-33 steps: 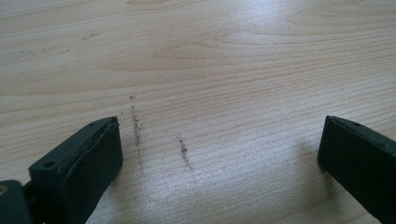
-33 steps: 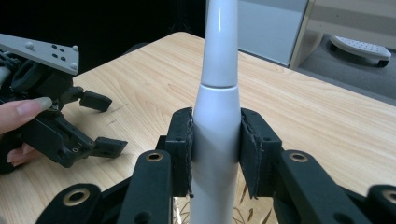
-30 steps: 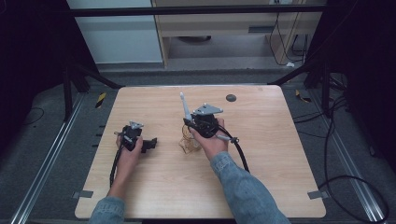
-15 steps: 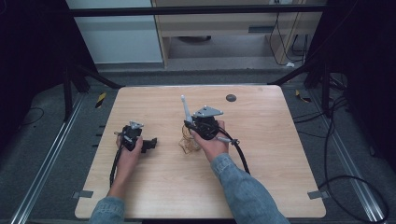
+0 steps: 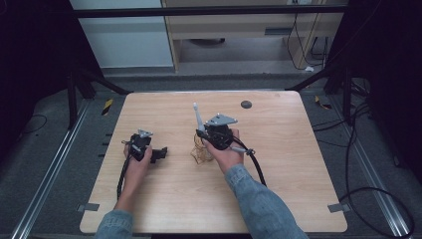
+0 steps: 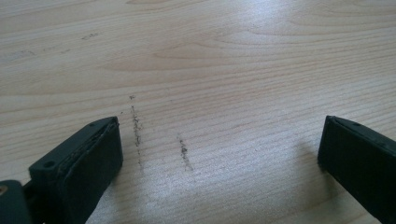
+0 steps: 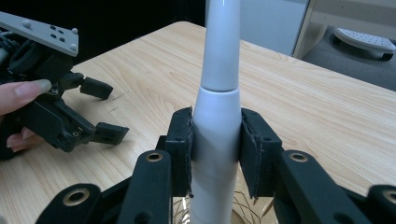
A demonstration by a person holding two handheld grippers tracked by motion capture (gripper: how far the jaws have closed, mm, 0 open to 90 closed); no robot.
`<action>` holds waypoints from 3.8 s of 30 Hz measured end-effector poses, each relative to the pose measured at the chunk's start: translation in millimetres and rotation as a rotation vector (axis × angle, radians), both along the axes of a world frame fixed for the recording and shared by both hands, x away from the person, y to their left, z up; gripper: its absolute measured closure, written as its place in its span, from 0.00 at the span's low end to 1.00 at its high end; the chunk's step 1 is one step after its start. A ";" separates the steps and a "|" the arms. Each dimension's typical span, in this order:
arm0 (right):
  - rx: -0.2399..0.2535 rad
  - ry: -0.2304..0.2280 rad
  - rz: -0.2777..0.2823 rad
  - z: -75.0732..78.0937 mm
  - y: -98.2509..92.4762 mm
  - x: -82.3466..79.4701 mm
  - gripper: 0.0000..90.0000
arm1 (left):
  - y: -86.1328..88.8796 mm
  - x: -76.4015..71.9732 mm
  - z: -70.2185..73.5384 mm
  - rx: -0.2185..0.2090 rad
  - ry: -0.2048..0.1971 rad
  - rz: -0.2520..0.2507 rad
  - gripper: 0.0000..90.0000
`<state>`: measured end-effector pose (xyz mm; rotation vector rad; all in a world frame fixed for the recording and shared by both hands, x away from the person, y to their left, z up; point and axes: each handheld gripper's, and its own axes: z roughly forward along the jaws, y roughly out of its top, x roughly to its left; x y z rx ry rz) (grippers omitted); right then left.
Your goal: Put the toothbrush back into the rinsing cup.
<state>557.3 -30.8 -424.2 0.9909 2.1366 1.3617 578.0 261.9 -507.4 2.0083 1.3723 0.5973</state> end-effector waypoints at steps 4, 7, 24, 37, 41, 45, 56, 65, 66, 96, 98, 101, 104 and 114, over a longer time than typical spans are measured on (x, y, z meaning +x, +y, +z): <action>-0.003 0.000 0.001 -1.2 -0.5 -0.4 0.74 | 0.1 0.0 0.1 0.002 0.001 -0.001 0.00; -0.001 0.000 0.001 -1.2 -1.1 -0.4 0.74 | 0.2 0.0 0.1 0.002 0.001 -0.001 0.00; -0.029 0.013 0.011 1.6 3.2 1.5 0.74 | 0.0 0.0 0.0 0.000 0.000 0.000 0.00; -0.054 0.034 0.030 3.5 9.7 6.5 0.74 | 0.0 0.0 0.0 0.000 0.000 0.000 0.00; -0.053 0.039 0.033 3.4 10.3 7.1 0.74 | 0.0 0.0 0.1 0.000 0.001 0.000 0.00; -0.054 0.048 0.033 3.4 11.5 7.7 0.74 | 0.0 0.0 0.0 0.000 0.001 0.000 0.00; -0.068 0.052 0.042 4.3 14.1 9.5 0.73 | 0.0 0.1 0.0 0.000 0.000 0.000 0.00; -0.074 0.053 0.044 5.0 14.6 9.2 0.73 | 0.1 0.1 0.1 0.000 0.001 -0.001 0.00; -0.075 0.053 0.045 5.0 14.6 9.3 0.73 | 0.1 0.1 0.1 0.000 0.001 -0.001 0.00; -0.084 0.054 0.040 8.4 14.2 9.2 0.57 | 0.0 0.3 0.0 0.000 0.001 -0.001 0.00; -0.080 0.059 0.034 9.1 13.9 8.8 0.55 | 0.1 0.3 0.0 0.000 0.001 -0.001 0.00; -0.084 0.051 0.031 10.4 13.3 8.6 0.52 | 0.0 0.3 0.0 0.000 0.001 -0.001 0.00; -0.081 0.059 0.021 11.7 12.6 8.6 0.46 | 0.0 0.3 0.0 0.000 0.001 0.000 0.00; -0.090 0.036 0.025 17.7 9.7 6.4 0.38 | 0.0 0.4 0.1 -0.001 0.001 0.000 0.00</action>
